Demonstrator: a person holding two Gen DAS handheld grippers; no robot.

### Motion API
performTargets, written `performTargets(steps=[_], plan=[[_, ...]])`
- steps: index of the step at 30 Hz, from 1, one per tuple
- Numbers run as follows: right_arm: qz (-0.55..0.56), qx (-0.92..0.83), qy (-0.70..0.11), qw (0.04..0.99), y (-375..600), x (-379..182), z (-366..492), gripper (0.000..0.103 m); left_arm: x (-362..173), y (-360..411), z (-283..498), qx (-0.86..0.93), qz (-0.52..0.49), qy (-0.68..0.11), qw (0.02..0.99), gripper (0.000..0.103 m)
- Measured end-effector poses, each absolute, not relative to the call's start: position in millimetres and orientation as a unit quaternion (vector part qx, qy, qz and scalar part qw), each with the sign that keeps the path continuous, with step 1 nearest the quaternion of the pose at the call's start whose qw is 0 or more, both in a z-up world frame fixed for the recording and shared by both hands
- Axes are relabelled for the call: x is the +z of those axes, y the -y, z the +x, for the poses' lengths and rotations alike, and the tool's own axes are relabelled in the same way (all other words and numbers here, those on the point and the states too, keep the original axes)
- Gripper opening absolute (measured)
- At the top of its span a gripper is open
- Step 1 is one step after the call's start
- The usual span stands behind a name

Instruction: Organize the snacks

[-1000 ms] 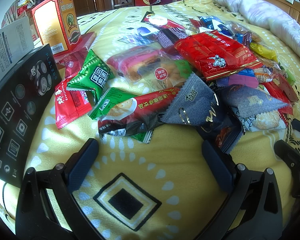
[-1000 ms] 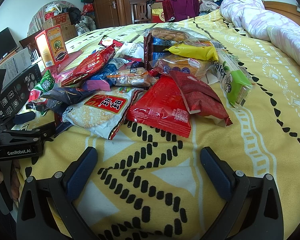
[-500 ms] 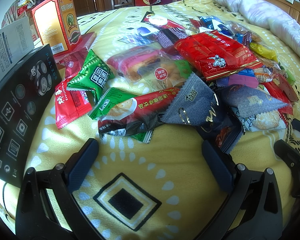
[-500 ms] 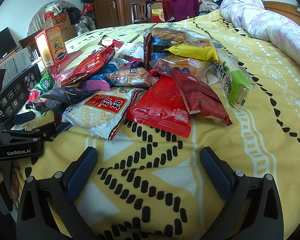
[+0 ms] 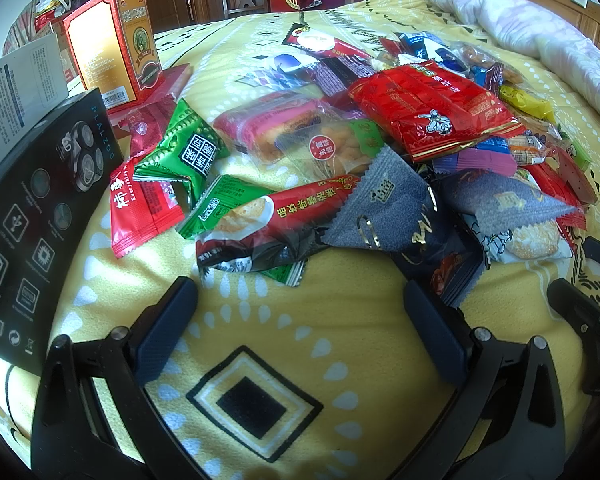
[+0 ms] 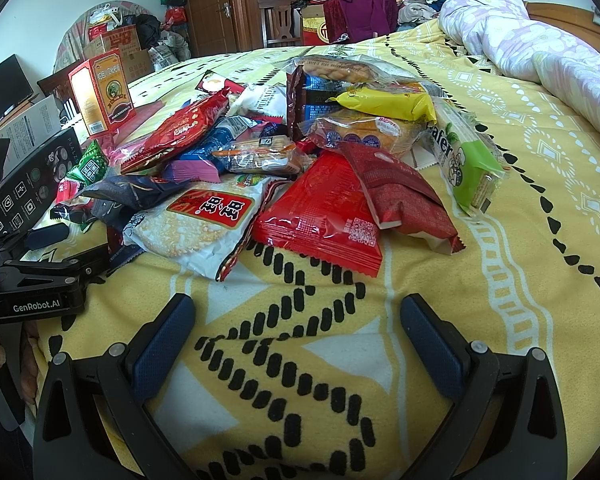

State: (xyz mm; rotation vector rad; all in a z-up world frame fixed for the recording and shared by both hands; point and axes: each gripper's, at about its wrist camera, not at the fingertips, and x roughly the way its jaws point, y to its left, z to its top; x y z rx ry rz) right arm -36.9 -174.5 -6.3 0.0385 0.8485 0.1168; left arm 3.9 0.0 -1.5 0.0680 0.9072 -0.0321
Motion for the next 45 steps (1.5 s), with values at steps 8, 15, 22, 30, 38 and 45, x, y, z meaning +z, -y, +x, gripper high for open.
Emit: performTargets(steps=[8, 15, 22, 30, 38, 45], plan=[[0.018, 0.056, -0.412, 0.909, 174.2, -6.1, -36.8, 0.103, 4.0, -1.4, 1.2, -0.021, 0.032, -0.442, 0.896, 0.103], [0.023, 0.06, -0.411, 0.91, 177.8, -1.4, -37.6, 0.103, 27.5, -9.6, -20.1, -0.048, 0.048, -0.433, 0.899, 0.102], [0.038, 0.077, -0.401, 0.912, 173.1, 20.0, -66.4, 0.103, 57.4, -36.4, -36.5, -0.056, 0.029, -0.381, 0.922, 0.102], [0.061, 0.094, -0.416, 0.902, 178.8, 29.1, -91.6, 0.103, 64.2, -24.0, 4.5, -0.143, -0.033, -0.376, 0.915, 0.09], [0.06, 0.094, -0.437, 0.893, 177.5, 24.7, -93.2, 0.103, 32.7, 23.9, 32.0, -0.241, -0.02, -0.458, 0.855, 0.085], [0.076, 0.109, -0.425, 0.895, 184.0, 41.2, -97.6, 0.103, 63.3, -20.9, -19.6, -0.259, -0.075, -0.435, 0.859, 0.078]])
